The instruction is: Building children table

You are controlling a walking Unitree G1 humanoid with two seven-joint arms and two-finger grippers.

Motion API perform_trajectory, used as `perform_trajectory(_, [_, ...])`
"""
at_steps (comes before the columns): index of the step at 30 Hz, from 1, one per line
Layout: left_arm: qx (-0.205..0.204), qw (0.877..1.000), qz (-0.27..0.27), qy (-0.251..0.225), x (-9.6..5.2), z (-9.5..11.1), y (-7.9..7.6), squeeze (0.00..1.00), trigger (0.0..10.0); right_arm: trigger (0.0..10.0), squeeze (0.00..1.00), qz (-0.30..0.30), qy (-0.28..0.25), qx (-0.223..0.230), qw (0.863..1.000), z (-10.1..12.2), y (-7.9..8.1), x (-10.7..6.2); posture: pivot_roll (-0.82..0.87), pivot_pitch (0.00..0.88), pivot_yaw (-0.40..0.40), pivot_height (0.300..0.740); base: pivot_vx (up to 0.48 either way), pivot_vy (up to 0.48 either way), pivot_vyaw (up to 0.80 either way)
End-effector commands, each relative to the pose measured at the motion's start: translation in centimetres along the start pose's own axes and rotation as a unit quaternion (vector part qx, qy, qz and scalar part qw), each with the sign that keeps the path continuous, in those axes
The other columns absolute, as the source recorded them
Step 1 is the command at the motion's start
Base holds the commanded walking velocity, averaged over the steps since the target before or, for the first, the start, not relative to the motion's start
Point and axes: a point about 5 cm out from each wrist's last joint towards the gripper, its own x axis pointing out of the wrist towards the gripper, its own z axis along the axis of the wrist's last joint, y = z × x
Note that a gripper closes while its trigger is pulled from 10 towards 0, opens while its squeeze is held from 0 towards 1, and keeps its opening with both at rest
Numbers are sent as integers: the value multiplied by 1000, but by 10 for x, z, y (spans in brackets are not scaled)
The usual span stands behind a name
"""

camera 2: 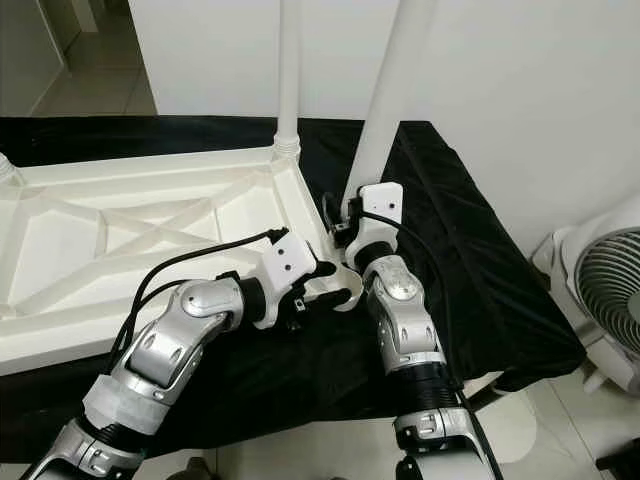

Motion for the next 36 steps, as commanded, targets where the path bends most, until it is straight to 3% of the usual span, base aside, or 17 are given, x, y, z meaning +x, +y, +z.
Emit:
perform_trajectory(1, [-12, 978, 207, 5, -6, -6, 22, 0, 10000, 10000, 0, 1, -6, -8, 1000, 0, 0, -5, 103, 6, -68, 740, 0, 0, 0])
perform_trajectory(8, [-43, 971, 236, -11, -11, -9, 24, 0, 10000, 10000, 0, 0, -1, -9, 1000, -4, -1, -13, 105, 4, -70, 740, 0, 0, 0])
perform_trajectory(13, [-95, 967, 236, -7, -18, -19, 27, 0, 10000, 10000, 0, -1, 6, 3, 1000, -7, -4, -20, 111, 0, -77, 740, 0, 0, 0])
perform_trajectory(20, [-76, 978, 194, -14, -23, -21, 17, 0, 10000, 10000, 0, 7, 9, 12, 1000, -9, -3, -22, 118, 0, -83, 740, 0, 0, 0])
perform_trajectory(21, [-64, 984, 163, -17, -27, -24, 8, 0, 10000, 10000, 0, 17, 10, 16, 1000, -10, -1, -24, 118, 0, -84, 740, 0, 0, 0])
perform_trajectory(36, [-48, 995, 71, -48, -43, -21, -16, 0, 10000, 10000, 0, 36, 15, 18, 999, -14, -1, -28, 128, 0, -97, 740, 0, 0, 0])
